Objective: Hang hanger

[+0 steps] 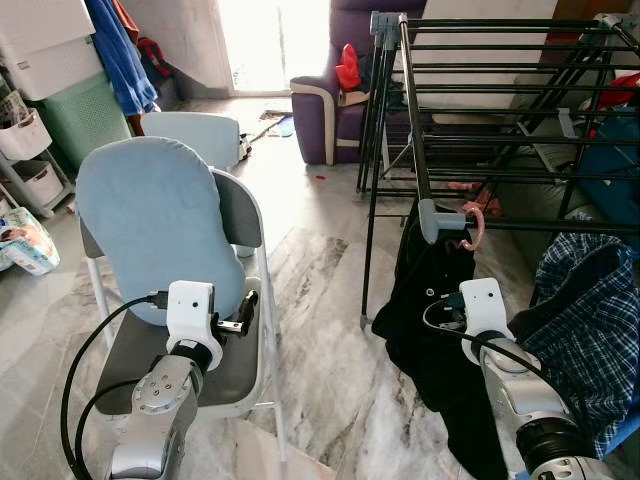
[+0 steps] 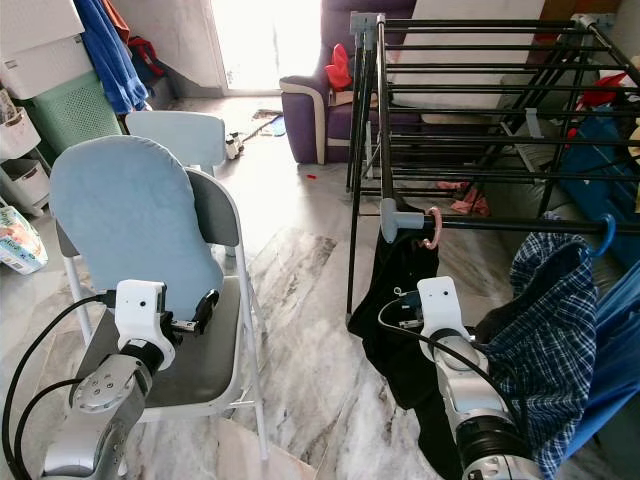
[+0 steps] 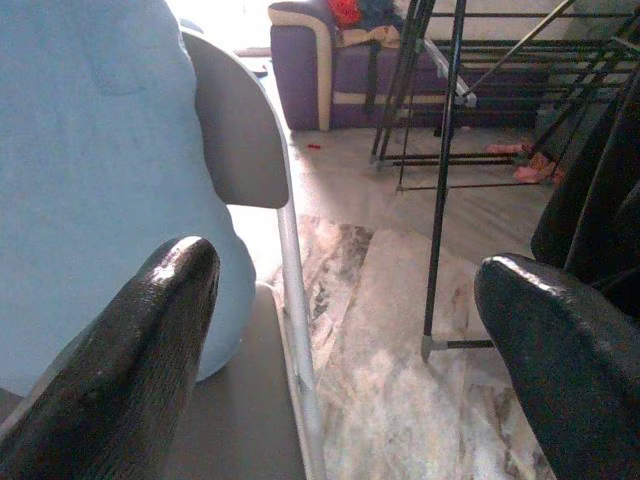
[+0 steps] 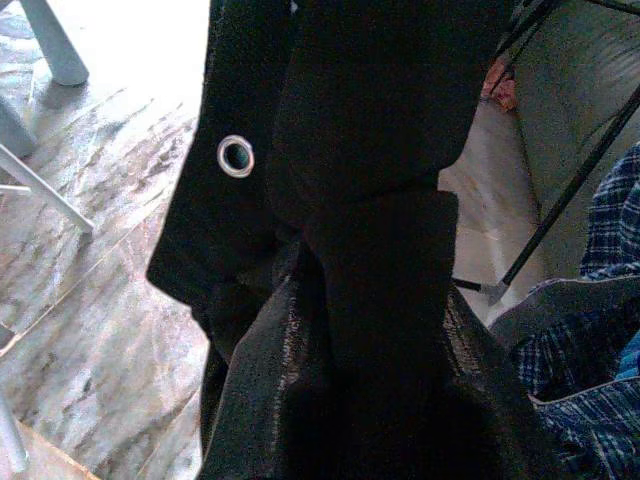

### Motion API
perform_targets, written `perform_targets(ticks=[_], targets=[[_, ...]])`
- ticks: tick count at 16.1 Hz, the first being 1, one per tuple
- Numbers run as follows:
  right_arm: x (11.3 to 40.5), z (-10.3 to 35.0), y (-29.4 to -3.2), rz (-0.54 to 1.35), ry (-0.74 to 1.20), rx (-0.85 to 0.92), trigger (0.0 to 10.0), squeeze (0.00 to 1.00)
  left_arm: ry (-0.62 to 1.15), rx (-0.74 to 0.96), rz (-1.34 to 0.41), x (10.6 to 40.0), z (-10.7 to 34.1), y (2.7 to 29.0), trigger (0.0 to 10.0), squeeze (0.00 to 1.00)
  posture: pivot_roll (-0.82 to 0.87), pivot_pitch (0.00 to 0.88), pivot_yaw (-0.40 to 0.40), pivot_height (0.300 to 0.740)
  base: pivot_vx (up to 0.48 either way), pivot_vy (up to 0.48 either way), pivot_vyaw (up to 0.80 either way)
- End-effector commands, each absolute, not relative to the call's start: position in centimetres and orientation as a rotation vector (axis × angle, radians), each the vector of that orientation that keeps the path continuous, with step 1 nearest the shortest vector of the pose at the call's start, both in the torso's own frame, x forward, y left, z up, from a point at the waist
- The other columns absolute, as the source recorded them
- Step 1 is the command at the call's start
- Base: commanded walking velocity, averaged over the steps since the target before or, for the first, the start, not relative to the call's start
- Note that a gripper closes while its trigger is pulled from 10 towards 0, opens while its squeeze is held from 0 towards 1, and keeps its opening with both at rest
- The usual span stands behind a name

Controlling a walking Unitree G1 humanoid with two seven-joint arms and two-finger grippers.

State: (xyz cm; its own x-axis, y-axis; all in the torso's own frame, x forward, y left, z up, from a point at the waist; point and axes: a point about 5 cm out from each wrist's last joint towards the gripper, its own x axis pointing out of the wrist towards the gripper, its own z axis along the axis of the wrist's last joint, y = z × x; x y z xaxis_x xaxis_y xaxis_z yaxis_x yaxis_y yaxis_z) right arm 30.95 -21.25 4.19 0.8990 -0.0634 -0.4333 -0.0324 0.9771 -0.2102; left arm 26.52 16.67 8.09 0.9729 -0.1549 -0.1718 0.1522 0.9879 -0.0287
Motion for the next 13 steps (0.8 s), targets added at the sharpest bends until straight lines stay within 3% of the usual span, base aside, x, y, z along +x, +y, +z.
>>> perform_targets(ticks=[1,11,12,13], targets=[[31.0,4.4,-21.1,-0.015,0.433,-0.205,0.0,0.00,0.175,-0.006,-0.152,26.4,8.2,16.6,10.0,0.00,-0.08,0.000,0.042,0.740,0.000,0.000,0.00],[30.7,6.8,-21.5,-0.071,0.242,-0.155,0.4,0.00,0.190,0.009,-0.054,26.6,8.3,17.1,10.0,0.00,-0.07,0.000,0.046,0.740,0.000,0.000,0.00],[30.2,7.2,-21.5,-0.064,0.205,-0.139,0.0,0.00,0.174,0.015,-0.058,26.6,8.5,17.1,10.0,0.00,-0.07,0.000,0.047,0.740,0.000,0.000,0.00],[29.8,7.6,-21.3,-0.045,0.169,-0.140,2.3,0.00,0.161,0.013,-0.056,26.5,8.7,17.1,10.0,0.00,-0.07,0.000,0.048,0.740,0.000,0.000,0.00]])
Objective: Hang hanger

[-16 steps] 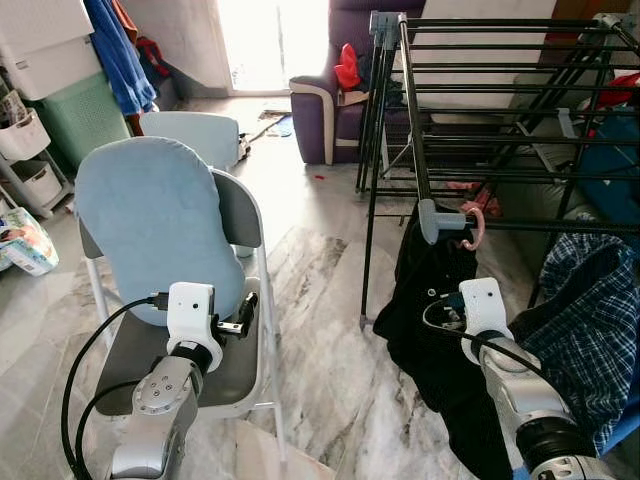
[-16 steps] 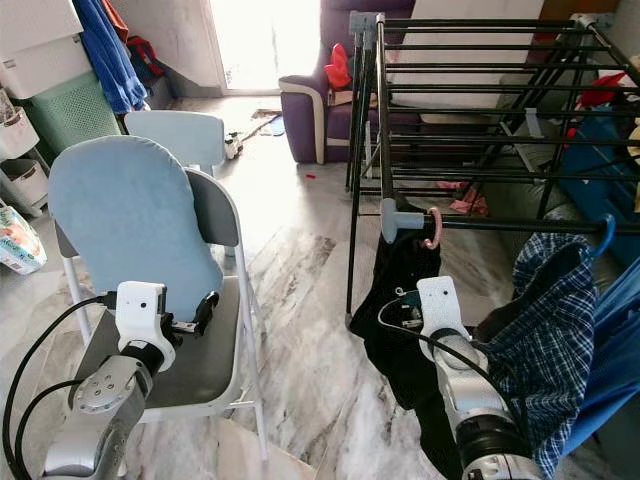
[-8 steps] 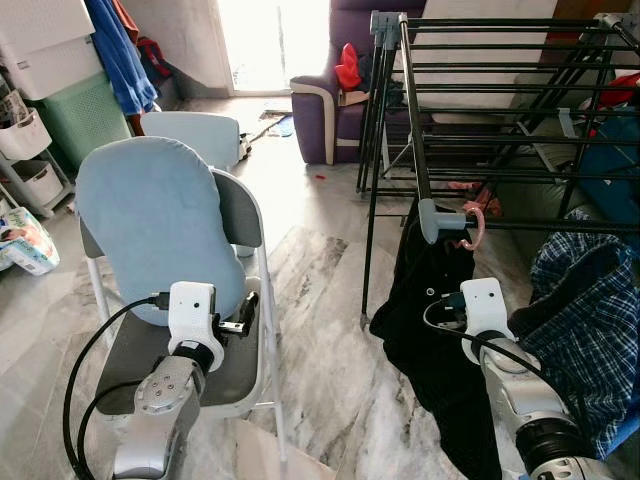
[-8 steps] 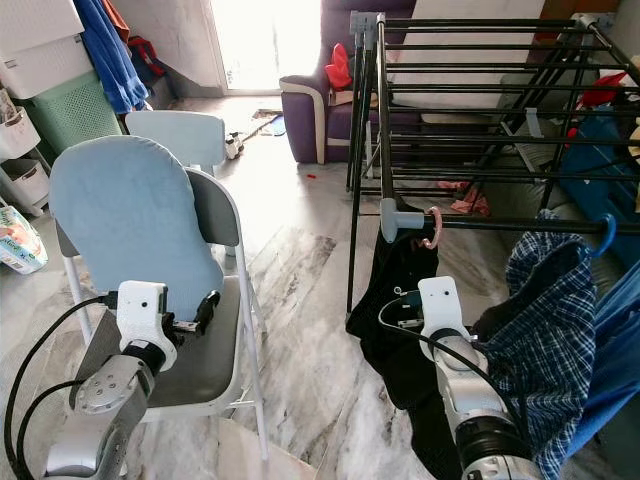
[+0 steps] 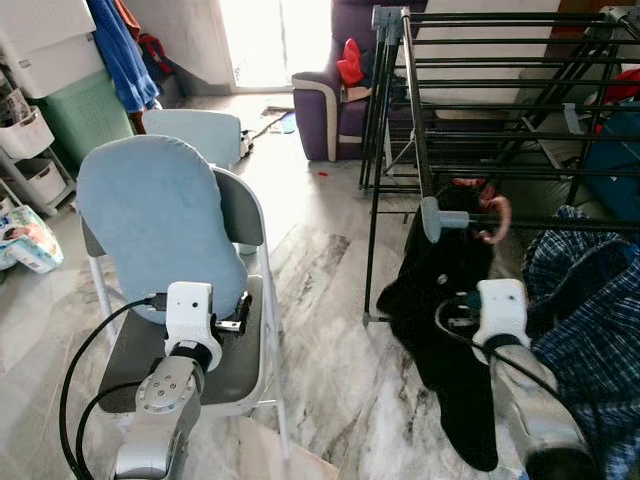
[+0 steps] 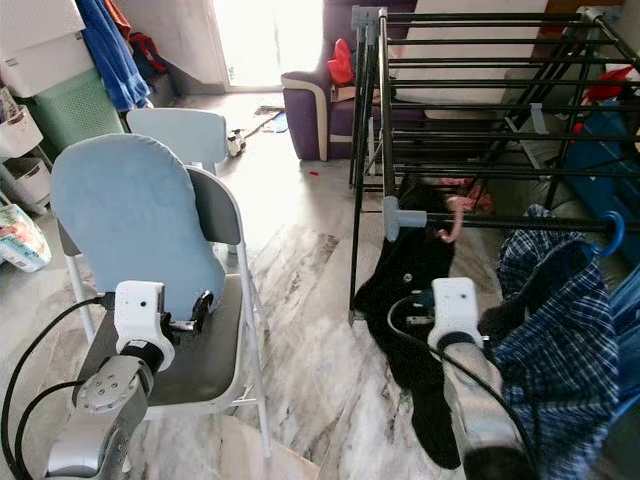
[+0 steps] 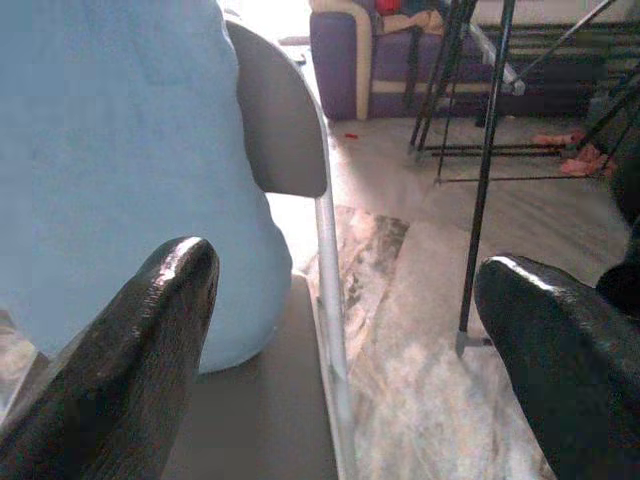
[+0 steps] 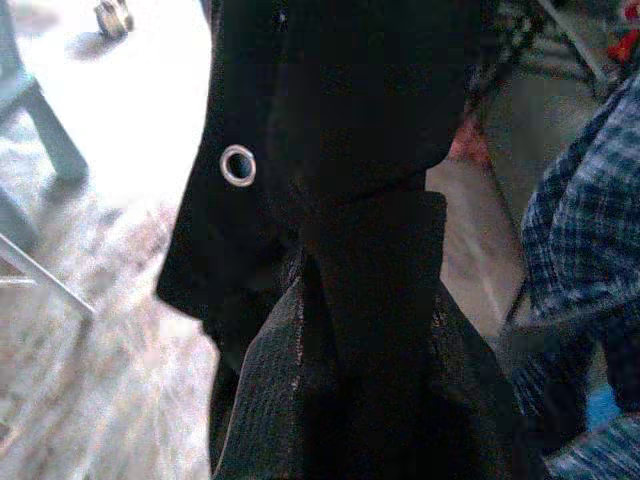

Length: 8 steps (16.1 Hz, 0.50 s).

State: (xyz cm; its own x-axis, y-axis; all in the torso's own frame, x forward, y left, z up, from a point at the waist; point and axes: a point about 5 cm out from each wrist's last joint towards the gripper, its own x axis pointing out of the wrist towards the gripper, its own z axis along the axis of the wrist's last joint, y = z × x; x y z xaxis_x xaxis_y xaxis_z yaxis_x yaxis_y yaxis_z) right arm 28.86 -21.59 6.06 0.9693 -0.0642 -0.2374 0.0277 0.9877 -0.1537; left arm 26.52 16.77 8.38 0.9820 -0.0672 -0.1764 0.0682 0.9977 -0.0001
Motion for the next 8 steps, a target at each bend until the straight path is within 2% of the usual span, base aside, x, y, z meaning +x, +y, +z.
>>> perform_targets(ticks=[1,2,4,8], targets=[[29.3,7.8,-21.0,-0.010,0.145,-0.156,4.0,0.00,0.156,0.002,-0.051,26.4,8.8,17.1,10.0,0.00,-0.07,0.000,0.048,0.740,0.000,0.000,0.00],[28.6,7.2,-20.9,0.006,0.168,-0.171,10.0,0.00,0.155,0.021,-0.030,26.4,8.8,17.3,10.0,0.00,-0.08,0.000,0.055,0.740,0.000,0.000,0.00],[27.5,6.3,-21.3,-0.004,0.212,-0.158,10.0,0.00,0.163,0.045,0.005,26.5,8.6,17.7,10.0,0.00,-0.08,0.000,0.058,0.740,0.000,0.000,0.00],[27.9,7.1,-21.1,-0.003,0.195,-0.147,10.0,0.00,0.164,0.093,0.040,26.9,8.8,18.1,10.0,0.00,-0.08,0.000,0.061,0.740,0.000,0.000,0.00]])
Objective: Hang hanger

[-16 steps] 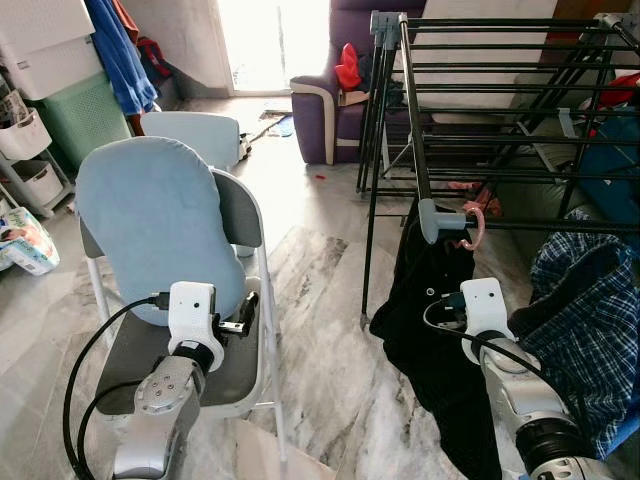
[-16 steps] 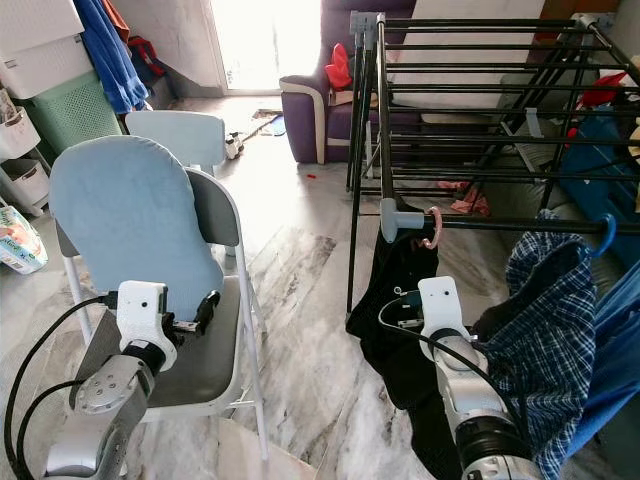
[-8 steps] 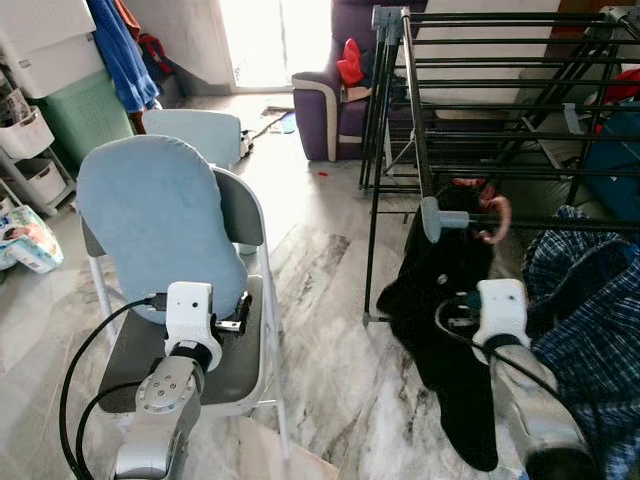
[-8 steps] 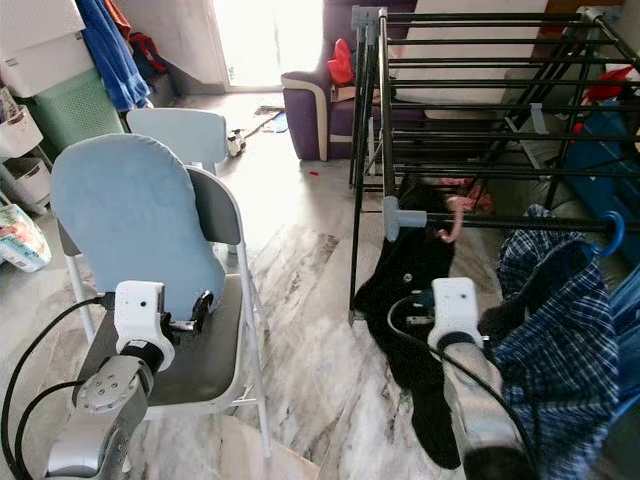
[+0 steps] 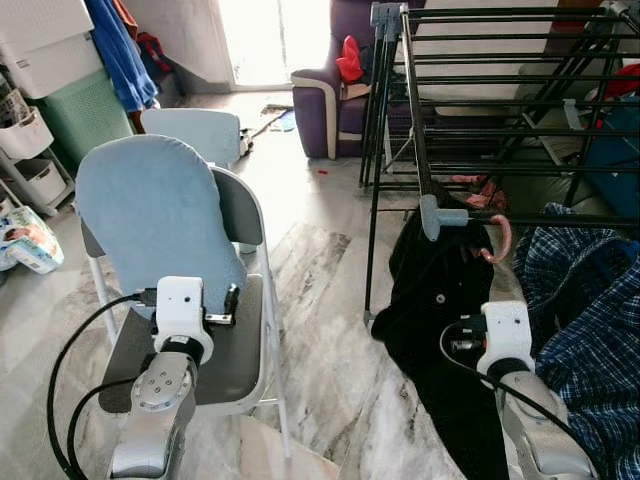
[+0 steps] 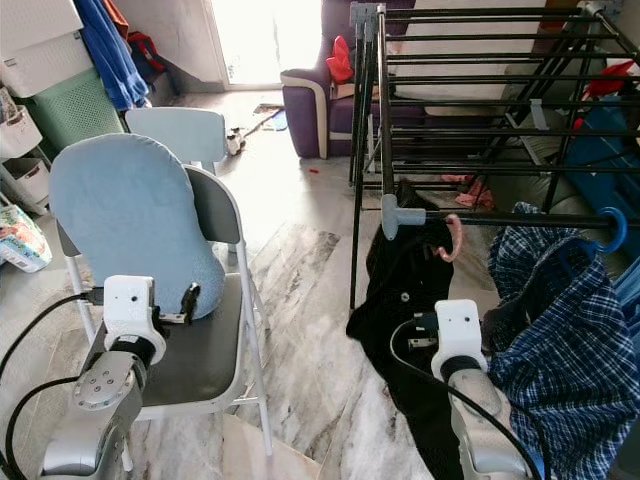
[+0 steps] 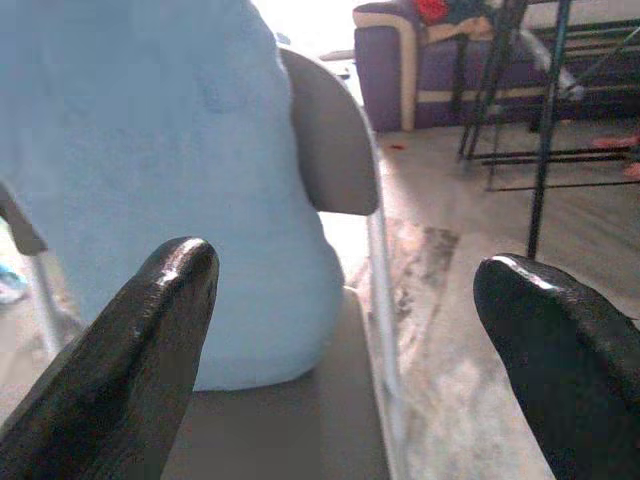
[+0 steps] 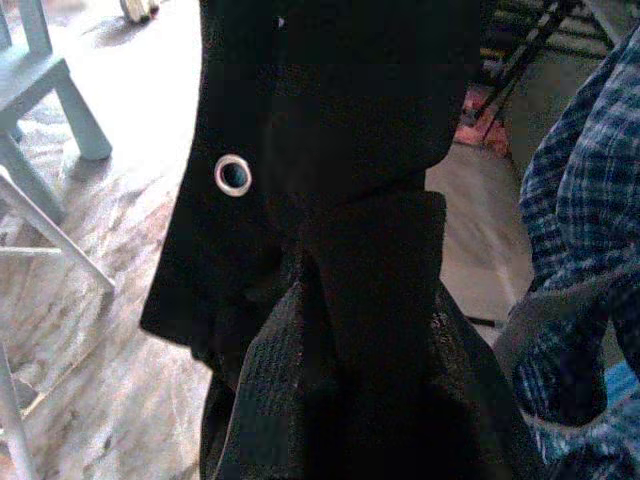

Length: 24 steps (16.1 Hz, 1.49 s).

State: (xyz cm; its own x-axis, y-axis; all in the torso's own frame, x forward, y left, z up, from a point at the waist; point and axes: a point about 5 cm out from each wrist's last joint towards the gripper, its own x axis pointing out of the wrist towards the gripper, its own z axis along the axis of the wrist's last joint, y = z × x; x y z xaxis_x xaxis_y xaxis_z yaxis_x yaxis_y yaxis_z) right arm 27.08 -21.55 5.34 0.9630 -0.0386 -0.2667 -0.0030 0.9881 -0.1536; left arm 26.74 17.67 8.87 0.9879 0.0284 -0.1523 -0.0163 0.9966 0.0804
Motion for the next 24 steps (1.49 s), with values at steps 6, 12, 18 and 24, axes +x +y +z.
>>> perform_targets(ticks=[6,12,18,24], targets=[[28.6,7.5,-20.1,0.012,0.186,-0.130,10.0,0.00,0.163,0.105,0.056,26.8,8.8,18.4,10.0,0.00,-0.07,0.000,0.055,0.740,0.000,0.000,0.00],[29.0,7.6,-19.9,0.023,0.196,-0.123,10.0,0.00,0.160,0.106,0.055,26.9,8.7,18.2,10.0,0.00,-0.07,0.000,0.048,0.740,-0.091,0.000,0.00],[28.8,7.4,-19.8,0.011,0.206,-0.110,10.0,0.00,0.143,0.114,0.041,27.2,9.0,17.9,10.0,0.00,-0.08,0.000,0.051,0.740,-0.307,0.000,0.00],[29.0,7.3,-19.6,0.018,0.212,-0.103,10.0,0.00,0.148,0.116,0.028,27.1,8.8,17.7,10.0,0.00,-0.07,0.000,0.050,0.740,-0.333,0.000,0.00]])
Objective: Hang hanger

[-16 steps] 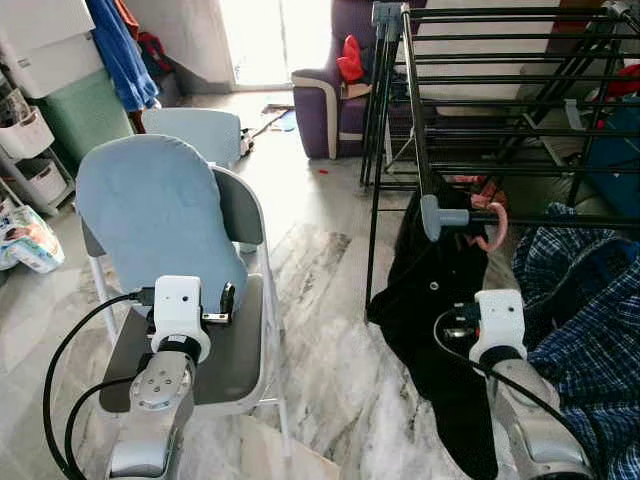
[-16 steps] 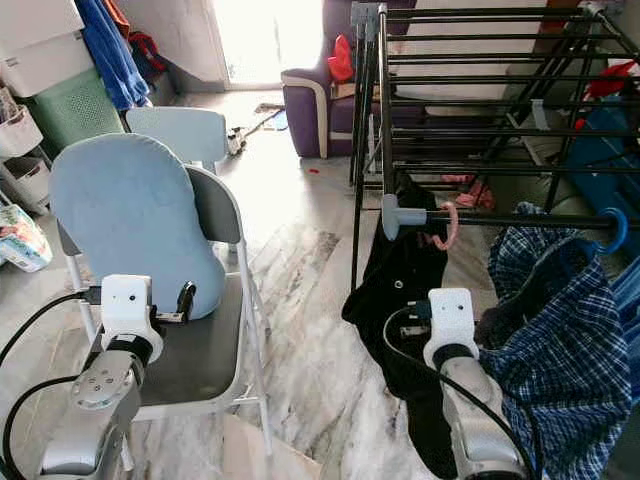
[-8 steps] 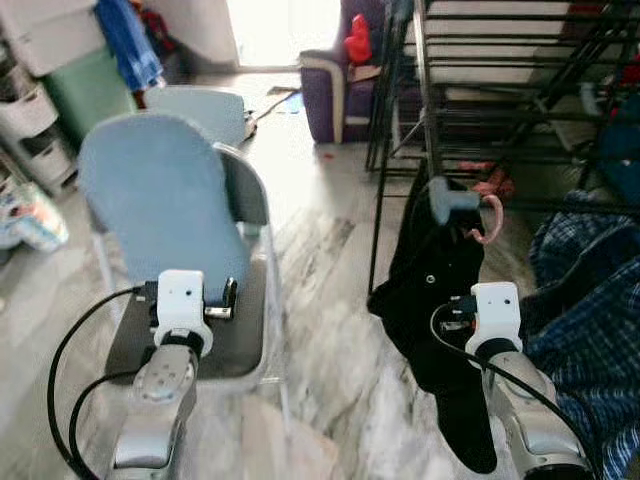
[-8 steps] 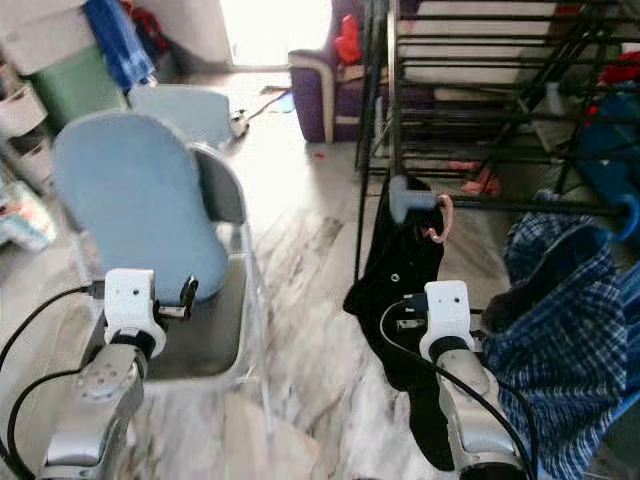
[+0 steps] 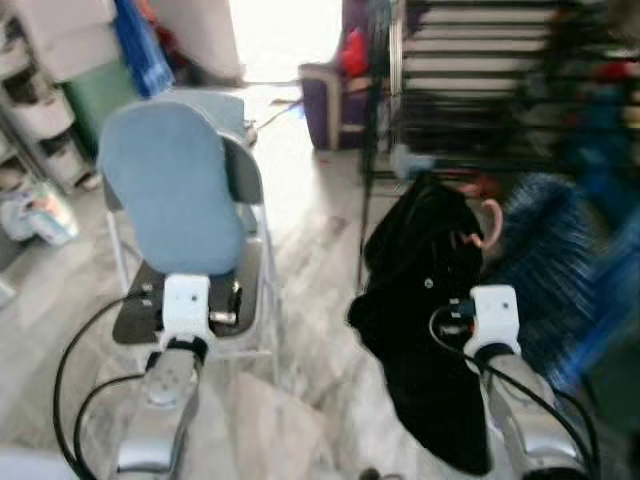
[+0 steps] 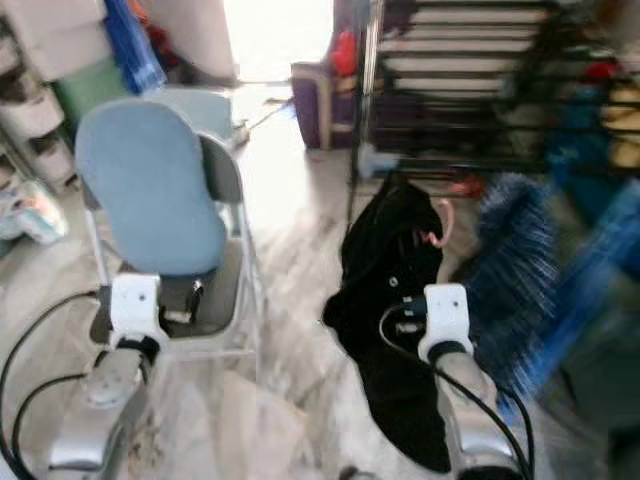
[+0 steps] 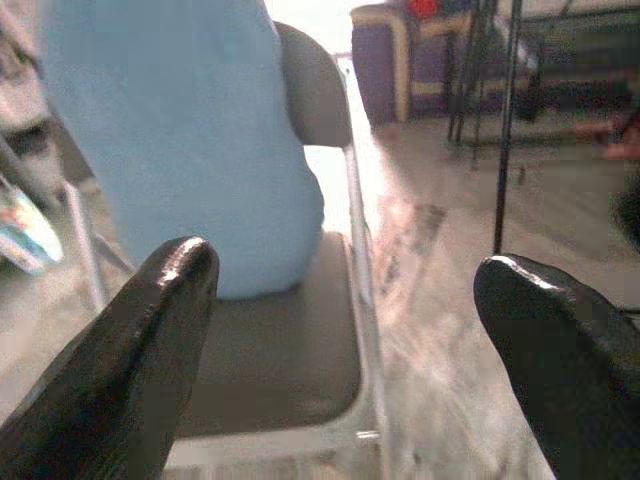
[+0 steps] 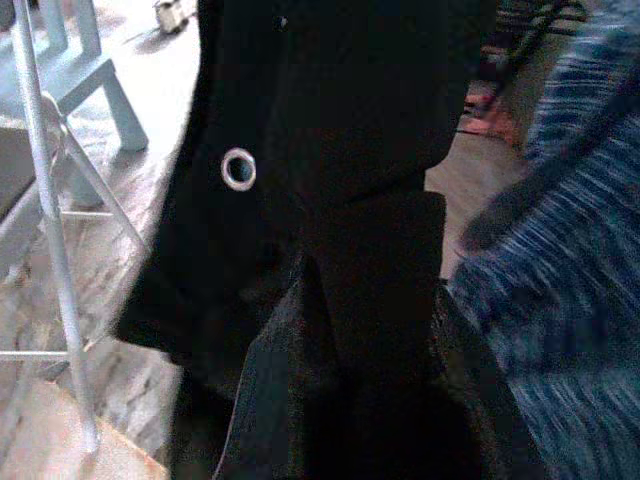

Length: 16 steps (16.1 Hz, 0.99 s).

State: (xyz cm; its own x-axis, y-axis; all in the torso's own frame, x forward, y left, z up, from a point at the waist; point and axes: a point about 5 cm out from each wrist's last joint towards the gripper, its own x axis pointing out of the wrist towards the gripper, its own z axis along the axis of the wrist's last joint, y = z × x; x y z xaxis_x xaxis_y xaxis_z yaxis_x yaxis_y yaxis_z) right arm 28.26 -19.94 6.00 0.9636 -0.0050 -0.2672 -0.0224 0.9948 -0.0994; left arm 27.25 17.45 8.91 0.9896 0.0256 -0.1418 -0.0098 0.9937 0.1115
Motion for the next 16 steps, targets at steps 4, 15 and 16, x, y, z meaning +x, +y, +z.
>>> perform_targets(ticks=[4,15,16], targets=[[29.13,7.43,-19.45,0.025,0.208,-0.106,10.0,0.00,0.147,0.118,0.026,27.11,8.82,17.59,10.0,0.00,-0.07,0.000,0.048,0.740,-0.337,0.000,0.00],[29.35,7.41,-19.19,0.030,0.214,-0.099,10.0,0.00,0.145,0.119,0.006,26.97,8.78,17.29,10.0,0.00,-0.07,0.000,0.048,0.740,-0.278,0.000,0.00],[29.35,7.41,-19.18,0.030,0.214,-0.099,10.0,0.00,0.140,0.110,-0.003,26.98,8.83,17.21,10.0,0.00,-0.07,0.000,0.047,0.740,0.000,0.000,0.00]])
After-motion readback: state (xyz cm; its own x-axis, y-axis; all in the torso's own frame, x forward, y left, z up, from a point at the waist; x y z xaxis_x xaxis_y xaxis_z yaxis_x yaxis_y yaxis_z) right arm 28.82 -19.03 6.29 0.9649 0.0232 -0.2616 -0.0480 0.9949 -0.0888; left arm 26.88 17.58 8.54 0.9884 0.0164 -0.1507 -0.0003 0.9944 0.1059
